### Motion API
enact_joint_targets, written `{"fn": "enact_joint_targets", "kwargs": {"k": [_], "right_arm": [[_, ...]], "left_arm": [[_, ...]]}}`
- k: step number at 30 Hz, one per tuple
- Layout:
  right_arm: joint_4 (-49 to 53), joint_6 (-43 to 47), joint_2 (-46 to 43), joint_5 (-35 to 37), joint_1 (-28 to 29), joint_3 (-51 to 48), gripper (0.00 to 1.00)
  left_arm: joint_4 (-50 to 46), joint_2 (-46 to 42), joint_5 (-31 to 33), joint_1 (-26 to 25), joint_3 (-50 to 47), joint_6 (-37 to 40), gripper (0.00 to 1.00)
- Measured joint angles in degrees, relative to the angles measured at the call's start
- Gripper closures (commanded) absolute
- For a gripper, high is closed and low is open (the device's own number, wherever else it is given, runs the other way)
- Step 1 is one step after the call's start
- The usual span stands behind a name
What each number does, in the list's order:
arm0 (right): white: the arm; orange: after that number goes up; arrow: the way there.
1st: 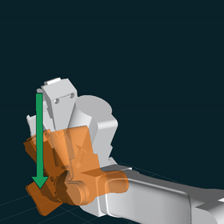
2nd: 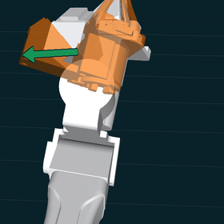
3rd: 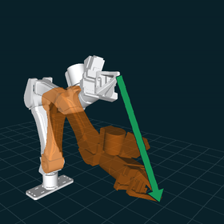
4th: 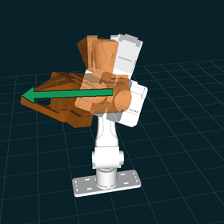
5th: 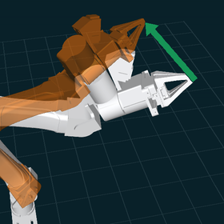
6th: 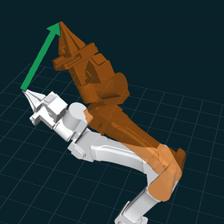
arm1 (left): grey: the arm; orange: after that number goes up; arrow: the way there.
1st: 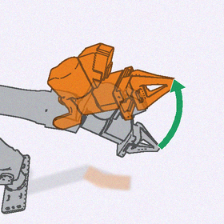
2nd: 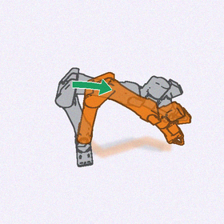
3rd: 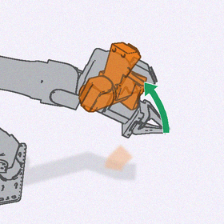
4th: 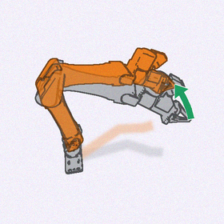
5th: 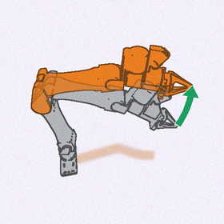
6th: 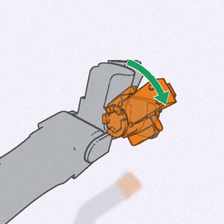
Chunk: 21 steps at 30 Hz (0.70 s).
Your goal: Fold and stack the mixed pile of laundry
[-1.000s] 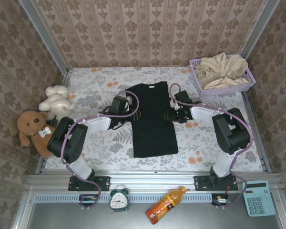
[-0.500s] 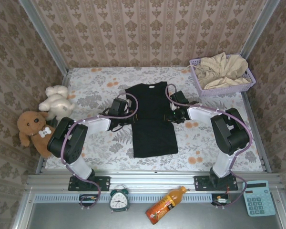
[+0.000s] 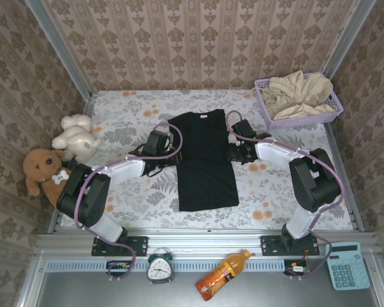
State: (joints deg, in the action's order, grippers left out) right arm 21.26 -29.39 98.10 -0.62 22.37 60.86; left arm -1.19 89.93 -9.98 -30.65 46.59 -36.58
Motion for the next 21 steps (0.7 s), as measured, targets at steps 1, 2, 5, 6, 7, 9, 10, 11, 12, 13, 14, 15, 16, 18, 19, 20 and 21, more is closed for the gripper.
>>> {"fn": "enact_joint_targets", "kwargs": {"k": [1,2,5,6,7,9,10,11,12,13,14,15,16,18,19,20,21], "right_arm": [[-0.28,0.15,-0.68,-0.35,0.13,0.00,0.67],[-0.83,0.35,-1.33,-1.14,0.35,0.00,0.67],[-2.29,0.81,-1.55,-3.26,1.05,0.02,0.67],[-2.54,1.01,-1.33,-3.89,1.36,0.02,0.67],[-2.84,1.18,-1.05,-4.28,1.57,0.11,0.67],[-3.23,1.62,0.50,-4.79,1.88,0.76,0.67],[-3.34,1.90,1.46,-4.98,1.92,1.11,0.67],[-3.32,2.14,2.64,-5.20,1.97,1.44,0.67],[-3.28,2.32,3.85,-5.31,1.97,1.66,0.67],[-3.26,2.43,4.66,-5.38,1.95,1.70,0.66],[-3.15,2.45,5.44,-5.42,1.95,1.70,0.64],[-2.93,2.45,5.88,-5.42,1.95,1.66,0.62],[-2.82,2.47,5.92,-5.42,1.95,1.62,0.60],[-2.91,2.40,5.60,-5.38,1.97,1.60,0.55],[-2.84,2.49,5.29,-5.35,1.97,1.55,0.53],[-2.80,2.47,5.01,-5.29,1.97,1.53,0.51],[-2.78,2.60,4.61,-5.09,1.97,1.53,0.50]], "left_arm": [[-1.36,0.04,0.42,0.00,0.46,0.07,0.49],[-2.97,0.20,0.70,0.00,1.25,0.44,0.45],[-5.33,0.39,0.81,-0.33,3.65,0.39,0.44],[-5.73,0.39,0.79,-0.72,4.46,0.37,0.46],[-5.79,0.39,0.76,-1.29,4.98,0.28,0.49],[-5.79,0.28,0.57,-2.95,5.53,0.02,0.57],[-5.79,0.15,0.48,-3.87,5.53,-0.15,0.60],[-5.88,0.00,0.13,-4.85,5.49,-0.42,0.63],[-5.77,-0.22,-0.24,-5.81,5.31,-0.81,0.65],[-5.60,-0.46,-0.59,-6.64,5.03,-1.07,0.66],[-5.33,-0.79,-0.92,-7.48,4.52,-1.53,0.67],[-4.72,-1.07,-1.22,-8.17,3.78,-2.08,0.68],[-4.04,-1.29,-1.46,-8.72,2.78,-2.60,0.68],[-3.30,-1.29,-2.01,-9.20,0.81,-3.67,0.68],[-3.15,-1.14,-2.27,-9.46,-0.20,-4.22,0.68],[-3.10,-1.01,-2.47,-9.57,-0.87,-4.57,0.69],[-3.10,-0.70,-2.73,-9.77,-1.40,-4.90,0.68]]}}
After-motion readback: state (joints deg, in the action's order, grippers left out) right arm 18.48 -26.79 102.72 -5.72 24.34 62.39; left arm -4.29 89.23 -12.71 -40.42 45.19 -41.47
